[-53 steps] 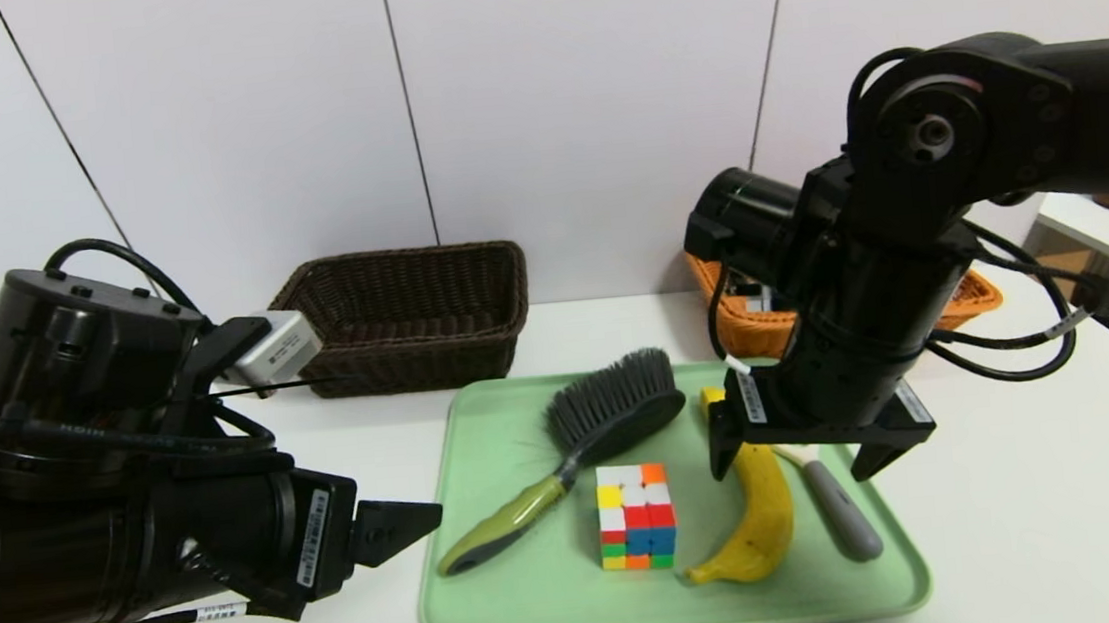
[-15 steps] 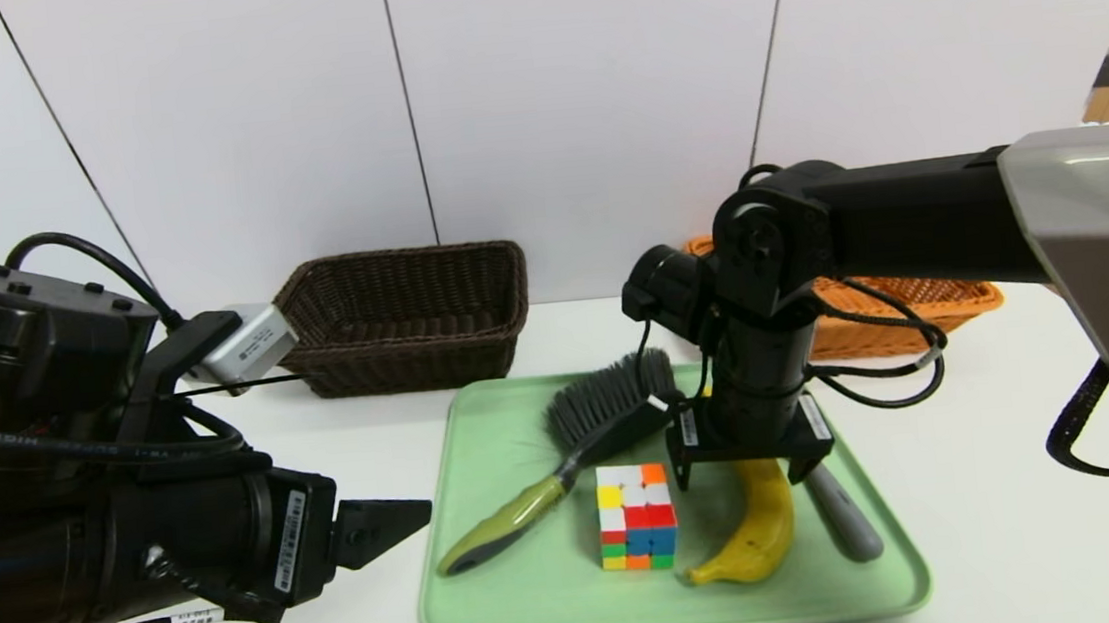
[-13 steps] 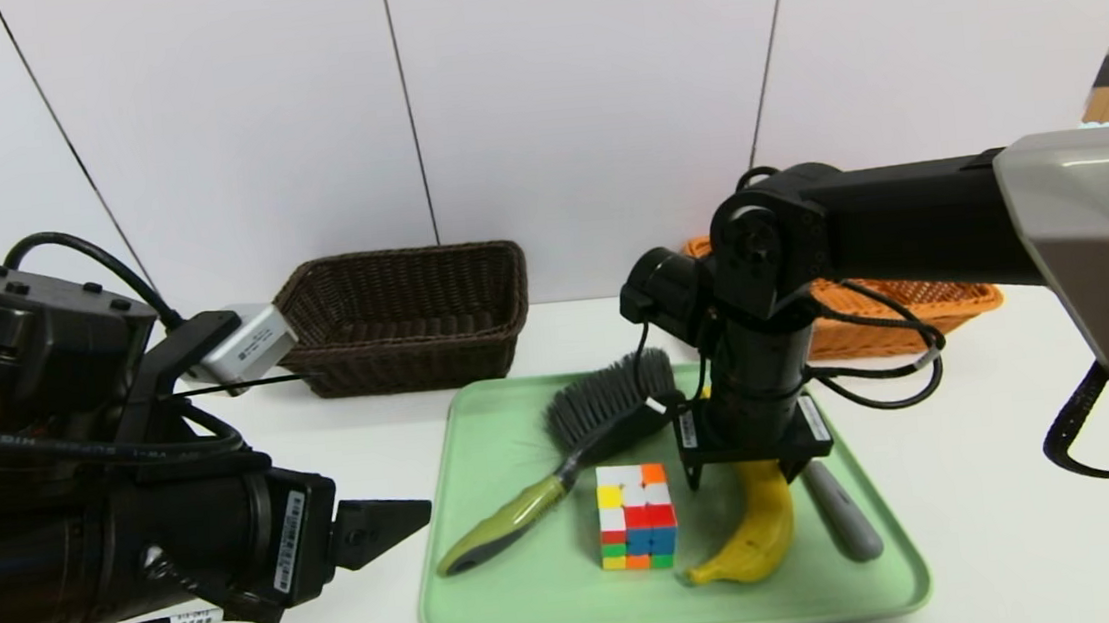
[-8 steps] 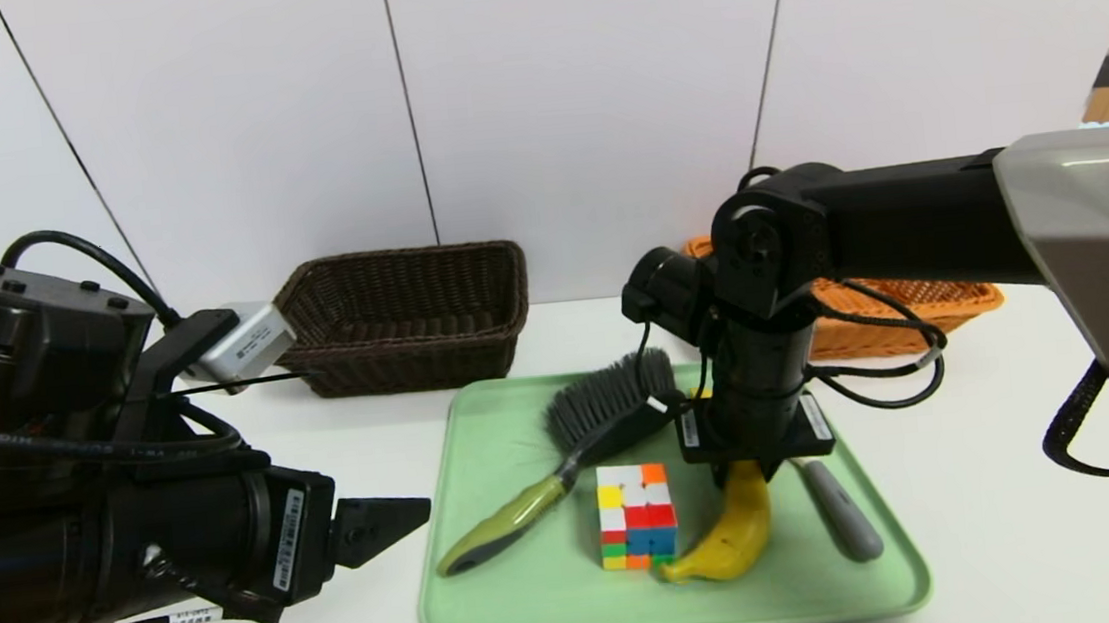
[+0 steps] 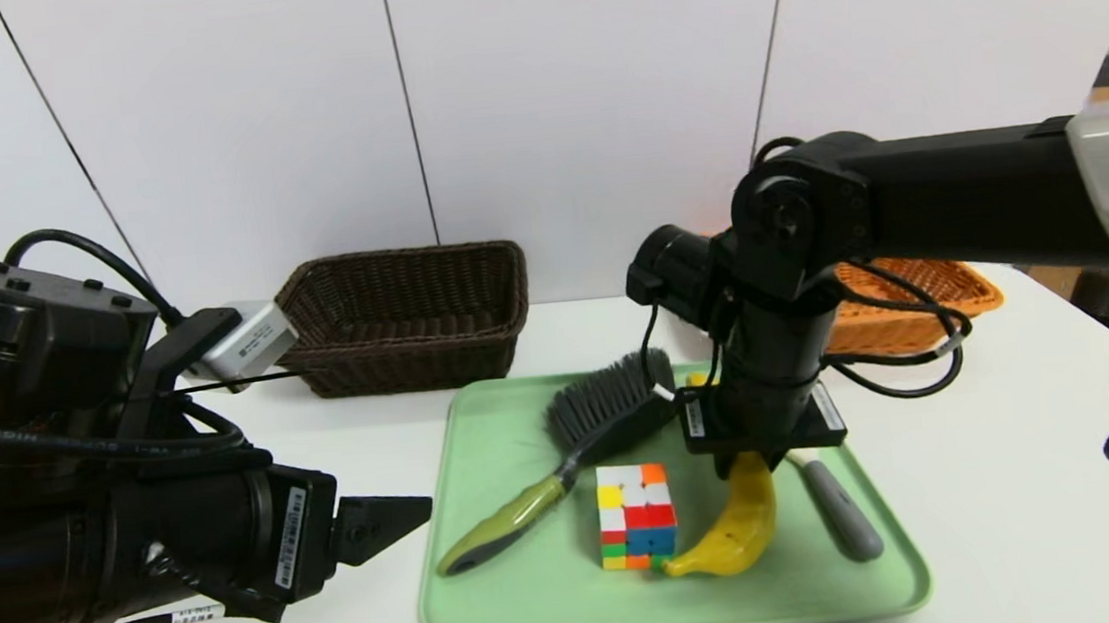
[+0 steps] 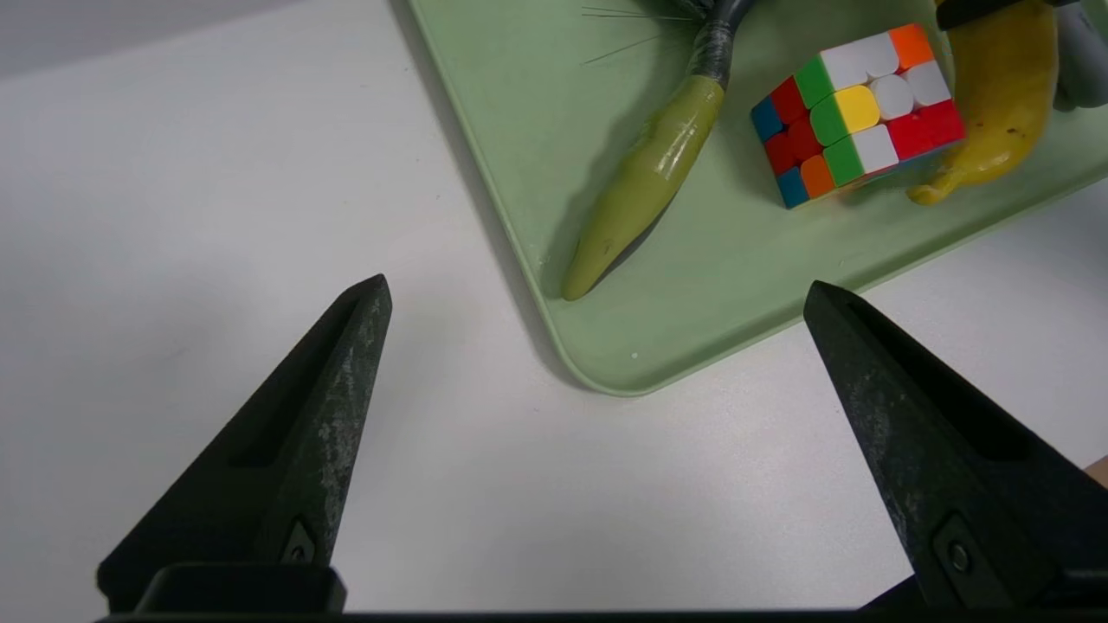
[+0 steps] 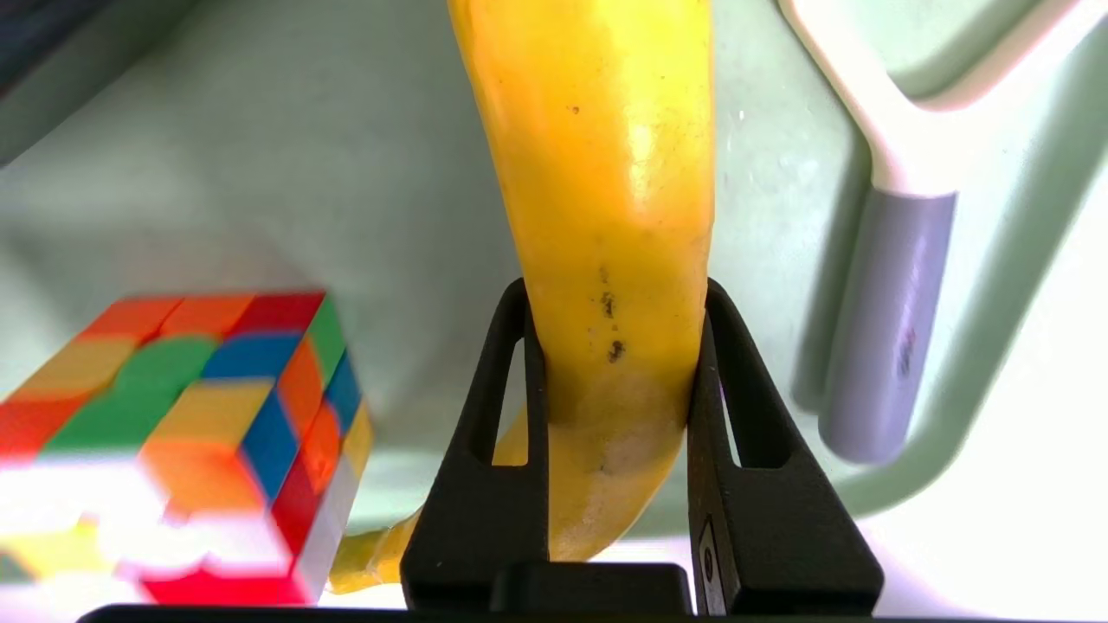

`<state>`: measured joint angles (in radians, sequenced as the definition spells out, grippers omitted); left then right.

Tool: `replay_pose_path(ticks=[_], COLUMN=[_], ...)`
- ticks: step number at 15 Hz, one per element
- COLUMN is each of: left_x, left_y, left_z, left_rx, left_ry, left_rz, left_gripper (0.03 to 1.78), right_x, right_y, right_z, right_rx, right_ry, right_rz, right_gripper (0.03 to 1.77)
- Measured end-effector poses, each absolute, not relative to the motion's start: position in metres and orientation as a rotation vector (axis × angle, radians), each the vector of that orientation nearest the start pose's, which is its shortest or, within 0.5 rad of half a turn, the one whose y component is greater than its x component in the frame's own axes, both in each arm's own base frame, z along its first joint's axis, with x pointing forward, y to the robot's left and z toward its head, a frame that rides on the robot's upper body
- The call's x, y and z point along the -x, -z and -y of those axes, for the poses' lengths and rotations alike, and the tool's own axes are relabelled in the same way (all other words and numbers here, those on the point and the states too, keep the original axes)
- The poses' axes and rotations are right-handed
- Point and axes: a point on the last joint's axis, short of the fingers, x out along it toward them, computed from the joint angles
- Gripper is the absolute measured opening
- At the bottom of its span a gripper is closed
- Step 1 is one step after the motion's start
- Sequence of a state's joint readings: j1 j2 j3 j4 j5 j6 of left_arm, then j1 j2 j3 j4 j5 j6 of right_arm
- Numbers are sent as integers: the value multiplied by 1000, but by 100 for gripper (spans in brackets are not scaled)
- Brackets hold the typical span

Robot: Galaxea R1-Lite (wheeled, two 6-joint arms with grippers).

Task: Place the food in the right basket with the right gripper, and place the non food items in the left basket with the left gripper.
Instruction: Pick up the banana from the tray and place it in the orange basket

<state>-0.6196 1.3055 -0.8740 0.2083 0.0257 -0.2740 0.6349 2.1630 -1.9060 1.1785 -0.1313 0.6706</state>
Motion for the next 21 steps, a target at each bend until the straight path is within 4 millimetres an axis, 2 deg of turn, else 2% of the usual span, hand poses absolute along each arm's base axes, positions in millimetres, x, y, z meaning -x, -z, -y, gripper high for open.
replay_pose_path(ticks=[6, 9, 11, 17, 21], left_x=[-158, -158, -157, -155, -154], left_y=[-224, -225, -226, -226, -227], left_z=[112, 112, 111, 110, 109], left_rx=[52, 53, 55, 55, 57], left_ry=[486, 486, 486, 488, 490], left_rz=[-685, -683, -680, -677, -672], left_gripper=[169, 169, 169, 169, 169], right_x=[-266, -252, -247, -257, -264], right_y=[-225, -256, -269, -279, -285], right_z=[-203, -192, -183, -154, -129], right_rx=[-24, 1, 13, -134, -44], right_ry=[0, -3, 49, 229, 225], right_rz=[-1321, -1193, -1108, -1031, -1024], right_gripper=[43, 43, 43, 43, 43])
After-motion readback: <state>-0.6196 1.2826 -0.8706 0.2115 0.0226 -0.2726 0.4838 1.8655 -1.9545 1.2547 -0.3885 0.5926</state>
